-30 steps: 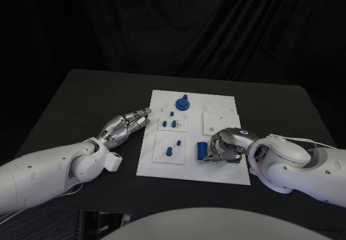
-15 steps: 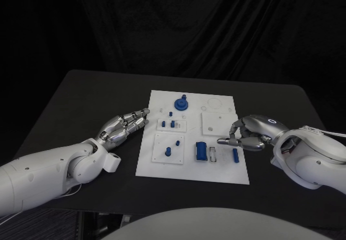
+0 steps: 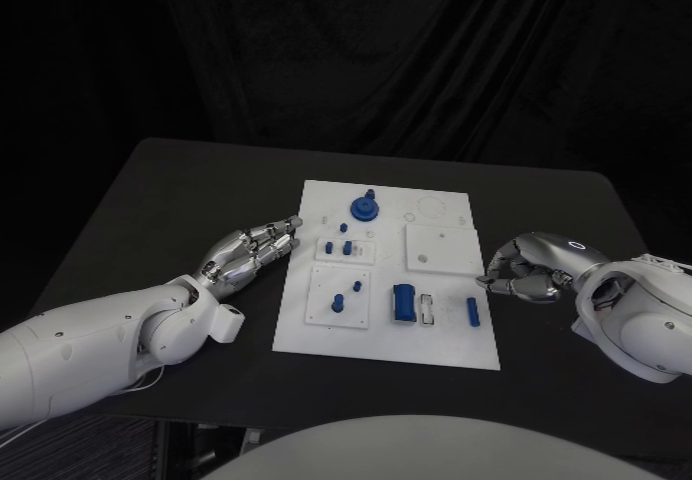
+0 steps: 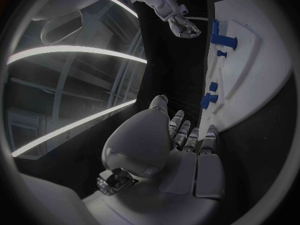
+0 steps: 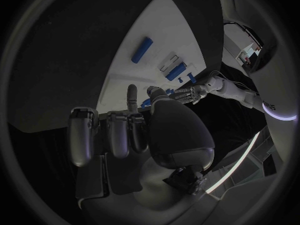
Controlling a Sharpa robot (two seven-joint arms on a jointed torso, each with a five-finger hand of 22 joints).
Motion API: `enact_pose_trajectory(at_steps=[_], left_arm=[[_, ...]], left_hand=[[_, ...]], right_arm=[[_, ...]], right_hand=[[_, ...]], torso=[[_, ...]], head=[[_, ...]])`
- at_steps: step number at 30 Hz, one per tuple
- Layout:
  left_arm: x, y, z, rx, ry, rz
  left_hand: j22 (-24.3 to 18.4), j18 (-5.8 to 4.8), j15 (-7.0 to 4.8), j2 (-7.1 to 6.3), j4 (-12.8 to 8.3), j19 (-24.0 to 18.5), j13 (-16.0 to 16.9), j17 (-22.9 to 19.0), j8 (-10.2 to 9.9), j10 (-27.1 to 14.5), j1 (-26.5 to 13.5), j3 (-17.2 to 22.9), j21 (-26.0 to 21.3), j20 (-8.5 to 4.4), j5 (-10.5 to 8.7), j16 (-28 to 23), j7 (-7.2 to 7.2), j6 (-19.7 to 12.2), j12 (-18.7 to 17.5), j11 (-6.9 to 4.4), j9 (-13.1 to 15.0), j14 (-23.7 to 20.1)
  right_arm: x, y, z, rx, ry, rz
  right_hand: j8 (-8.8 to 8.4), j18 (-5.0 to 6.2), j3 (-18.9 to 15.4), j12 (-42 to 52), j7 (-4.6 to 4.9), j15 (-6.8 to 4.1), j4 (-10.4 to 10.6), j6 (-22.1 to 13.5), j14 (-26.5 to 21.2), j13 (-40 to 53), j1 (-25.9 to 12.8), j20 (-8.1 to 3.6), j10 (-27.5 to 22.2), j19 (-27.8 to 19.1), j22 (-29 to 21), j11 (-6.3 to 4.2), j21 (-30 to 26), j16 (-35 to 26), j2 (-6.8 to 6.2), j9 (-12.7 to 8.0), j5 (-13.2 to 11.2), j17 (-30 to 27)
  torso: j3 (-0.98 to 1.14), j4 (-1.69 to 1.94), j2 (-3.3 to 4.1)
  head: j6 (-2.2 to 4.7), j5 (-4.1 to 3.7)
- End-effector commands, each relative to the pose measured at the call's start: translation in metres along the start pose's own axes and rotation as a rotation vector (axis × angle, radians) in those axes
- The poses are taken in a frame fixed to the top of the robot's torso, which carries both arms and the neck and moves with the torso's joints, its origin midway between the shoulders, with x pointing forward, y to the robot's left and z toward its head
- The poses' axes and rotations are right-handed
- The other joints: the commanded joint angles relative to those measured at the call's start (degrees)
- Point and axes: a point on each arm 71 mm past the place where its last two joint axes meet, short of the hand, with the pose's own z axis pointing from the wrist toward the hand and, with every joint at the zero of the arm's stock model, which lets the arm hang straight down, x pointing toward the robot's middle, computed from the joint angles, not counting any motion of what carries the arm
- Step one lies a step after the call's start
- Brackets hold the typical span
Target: Assemble the parts on the task board
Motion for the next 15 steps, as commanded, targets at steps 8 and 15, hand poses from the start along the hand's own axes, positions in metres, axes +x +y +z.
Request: enact_pose_trajectory(at_steps=[8,15], left_arm=[[0.001,-0.002,0.000,0.051,0.000,-0.006],[0.000,-0.002,-0.001,0.050,0.000,-0.006]], left_hand=[[0.0,0.72,0.35,0.02,-0.2,0.3,0.0,-0.1,0.2,0.0,0.6,0.3,0.3,0.21,0.31,-0.4,0.12,0.1,0.2,0.29,0.1,0.0],[0.0,0.72,0.35,0.02,-0.2,0.3,0.0,-0.1,0.2,0.0,0.6,0.3,0.3,0.21,0.31,-0.4,0.12,0.1,0.2,0.29,0.1,0.0]], right_arm=[[0.021,-0.002,-0.001,0.094,0.111,-0.050],[0.030,0.003,-0.001,0.094,0.123,-0.069]], right_hand=[[6.25,-0.41,-3.4,0.2,-1.16,-1.05,2.7,0.8,5.0,15.1,-3.1,-1.01,6.0,3.5,13.3,-1.37,0.0,0.1,-0.20,5.9,-13.1,9.4],[7.40,-0.42,-4.7,0.2,-1.27,-1.20,2.7,-0.1,5.0,15.1,-4.4,-1.16,6.0,3.6,13.3,-1.47,0.1,0.1,0.17,7.5,-16.9,9.2]], torso=[[0.08,-0.28,0.11],[0.02,-0.08,0.02]], head=[[-0.01,-0.06],[-0.01,-0.06]])
